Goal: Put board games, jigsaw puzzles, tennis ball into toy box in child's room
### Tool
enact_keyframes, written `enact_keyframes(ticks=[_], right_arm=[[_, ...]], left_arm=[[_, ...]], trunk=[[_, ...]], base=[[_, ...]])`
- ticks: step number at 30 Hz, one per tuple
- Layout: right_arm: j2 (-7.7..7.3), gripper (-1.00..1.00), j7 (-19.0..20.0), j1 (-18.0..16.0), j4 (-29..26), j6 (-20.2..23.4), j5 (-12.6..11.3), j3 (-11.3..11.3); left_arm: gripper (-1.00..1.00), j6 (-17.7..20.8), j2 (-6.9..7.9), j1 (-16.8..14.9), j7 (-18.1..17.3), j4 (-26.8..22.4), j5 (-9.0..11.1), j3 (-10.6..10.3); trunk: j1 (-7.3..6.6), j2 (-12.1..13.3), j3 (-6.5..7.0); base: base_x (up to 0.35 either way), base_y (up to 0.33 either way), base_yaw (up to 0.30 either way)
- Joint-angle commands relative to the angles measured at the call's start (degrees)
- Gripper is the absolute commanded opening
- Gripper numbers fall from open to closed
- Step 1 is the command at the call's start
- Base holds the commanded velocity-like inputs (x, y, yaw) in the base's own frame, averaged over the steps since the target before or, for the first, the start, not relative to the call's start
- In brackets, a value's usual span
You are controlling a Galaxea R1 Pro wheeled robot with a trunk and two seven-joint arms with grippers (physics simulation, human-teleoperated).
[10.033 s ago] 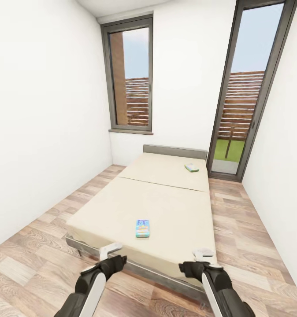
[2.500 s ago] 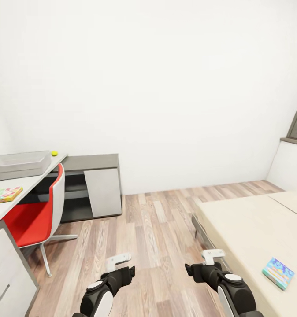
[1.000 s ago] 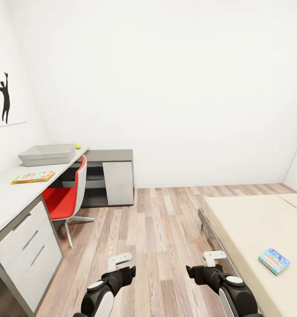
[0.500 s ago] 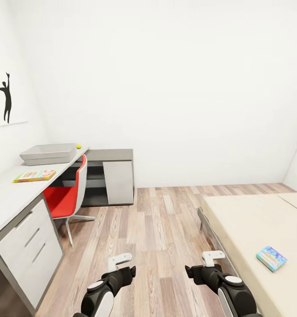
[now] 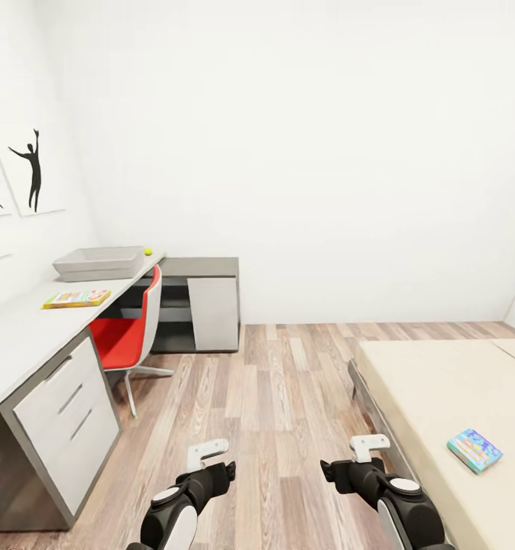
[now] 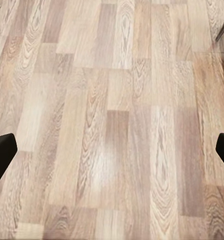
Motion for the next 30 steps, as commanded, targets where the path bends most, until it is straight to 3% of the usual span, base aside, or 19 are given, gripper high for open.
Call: enact_keyframes(ticks=[1, 19, 30], right_arm=[[0.03, 1.0, 0.2, 0.0, -0.1, 0.3, 0.1, 0.0], [-0.03, 1.0, 0.2, 0.0, -0.1, 0.3, 0.1, 0.0], [-0.06, 1.0, 0.2, 0.0, -0.1, 0.3, 0.1, 0.0]], left_arm=[[1.0, 0.1, 0.01, 0.0, 0.6, -0.1, 0.6, -0.1], [1.0, 0.1, -0.01, 0.0, 0.6, 0.0, 0.6, -0.1], [1.0, 0.1, -0.06, 0.0, 0.6, 0.0, 0.6, -0.1]], trunk=[[-0.01, 0.0, -0.07], [-0.01, 0.0, -0.07], [-0.01, 0.0, -0.07]], base=[[-0.048, -0.044, 0.025], [-0.022, -0.015, 0.009], [-0.144, -0.002, 0.001]])
